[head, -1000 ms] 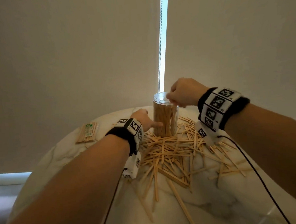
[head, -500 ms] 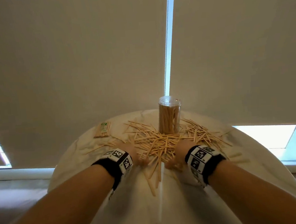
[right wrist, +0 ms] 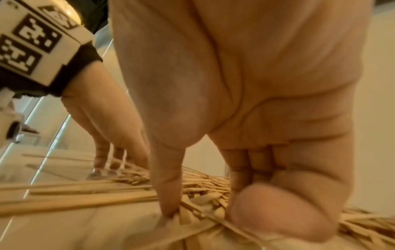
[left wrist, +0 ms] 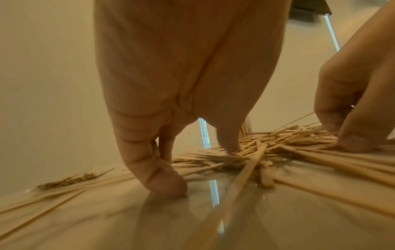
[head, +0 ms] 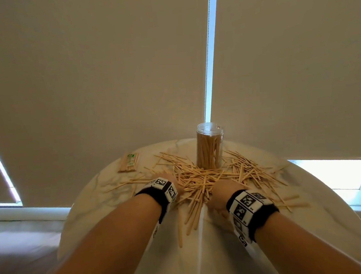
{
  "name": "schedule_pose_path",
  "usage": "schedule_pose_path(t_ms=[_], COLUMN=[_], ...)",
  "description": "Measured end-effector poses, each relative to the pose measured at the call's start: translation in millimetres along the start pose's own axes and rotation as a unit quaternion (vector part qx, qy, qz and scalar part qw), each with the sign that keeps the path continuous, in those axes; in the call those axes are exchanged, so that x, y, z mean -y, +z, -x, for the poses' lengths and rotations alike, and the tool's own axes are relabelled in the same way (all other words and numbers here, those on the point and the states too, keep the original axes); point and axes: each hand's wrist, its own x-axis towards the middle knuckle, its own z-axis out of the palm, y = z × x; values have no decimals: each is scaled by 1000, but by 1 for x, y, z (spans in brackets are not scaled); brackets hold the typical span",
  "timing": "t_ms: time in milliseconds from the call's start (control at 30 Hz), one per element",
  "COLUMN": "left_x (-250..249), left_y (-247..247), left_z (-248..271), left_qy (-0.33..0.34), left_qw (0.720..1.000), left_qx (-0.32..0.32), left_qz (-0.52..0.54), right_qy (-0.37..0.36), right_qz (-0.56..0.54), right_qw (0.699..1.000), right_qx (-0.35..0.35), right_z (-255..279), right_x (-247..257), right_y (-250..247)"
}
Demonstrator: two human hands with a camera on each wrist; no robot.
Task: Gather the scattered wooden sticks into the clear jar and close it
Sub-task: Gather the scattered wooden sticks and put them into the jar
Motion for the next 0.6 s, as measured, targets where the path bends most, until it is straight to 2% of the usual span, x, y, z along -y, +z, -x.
schedule_pose_path(t_ms=[167,300,433,533,600], left_x=[-9,-8,1,7,11], left_y=[-4,-6,-6,-11,-14], left_z=[2,11,7,9,12], left_qy=[9,-9,-79,-84,-90], left_qw=[998,999,996,987,971], left_qx=[19,-14,0,0,42], left_qz=[-53,-52,33,134,218], right_qy=[-11,-24,-18,-5,5], right_qz=[0,14,-4,-6,-6], right_qw=[1000,1000,1000,1000,1000], right_qx=[18,3,15,8,2], right_z=[-2,-3,0,2,4], right_x=[-2,0,-2,0,3], right_y=[-2,-3,1,2,2])
